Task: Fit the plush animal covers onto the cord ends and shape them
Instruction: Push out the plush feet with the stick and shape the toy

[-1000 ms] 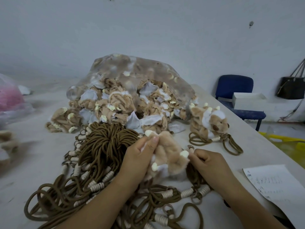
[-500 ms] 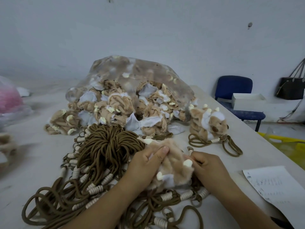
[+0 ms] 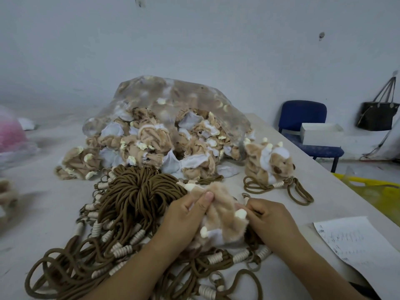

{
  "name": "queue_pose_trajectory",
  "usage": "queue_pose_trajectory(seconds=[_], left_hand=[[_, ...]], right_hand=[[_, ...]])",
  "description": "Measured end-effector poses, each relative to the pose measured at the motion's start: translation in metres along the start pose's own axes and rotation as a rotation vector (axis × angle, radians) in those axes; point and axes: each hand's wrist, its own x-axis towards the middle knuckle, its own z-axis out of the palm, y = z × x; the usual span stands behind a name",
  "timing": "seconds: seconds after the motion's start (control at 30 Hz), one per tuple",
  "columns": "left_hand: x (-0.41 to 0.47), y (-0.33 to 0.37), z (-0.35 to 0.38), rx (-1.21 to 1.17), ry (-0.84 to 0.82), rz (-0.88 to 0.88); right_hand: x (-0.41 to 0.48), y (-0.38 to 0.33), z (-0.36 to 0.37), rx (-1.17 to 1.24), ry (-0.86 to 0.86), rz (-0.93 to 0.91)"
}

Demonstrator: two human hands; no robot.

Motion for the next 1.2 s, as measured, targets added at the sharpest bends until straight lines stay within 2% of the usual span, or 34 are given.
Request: queue_pose_trajectory(seconds=[0.27, 0.37, 0.5, 0.67, 0.83, 1.0, 1.2], left_hand=[[0.003, 0.002, -0.002, -0.187, 0.185, -0.011], [0.003, 0.002, -0.002, -0.174, 0.184, -0.001], [0.002, 0.002, 0.001, -0.063, 0.1, 0.0], [0.007, 0.002, -0.004, 0.004, 0.118, 0.037], [0.005, 0.007, -0.002, -0.179, 0.098, -0.065], [0.003, 0.009, 0.0, -0.188, 0.117, -0.036], [0.0, 0.008, 0.002, -0.16, 0.124, 0.045]], right_hand=[[0.001, 0.01, -0.007, 0.019, 0.013, 0.096], [0.003, 0.007, -0.006, 0.085, 0.048, 0.16], [0.002, 0.003, -0.005, 0.139, 0.088, 0.175], [0.003, 0.005, -0.005, -0.011, 0.071, 0.098], [0.002, 0.002, -0.005, -0.144, 0.049, 0.06], [0.0, 0.0, -0.003, -0.065, 0.027, 0.083], [-0.002, -0.006, 0.002, 0.179, 0.005, 0.103]])
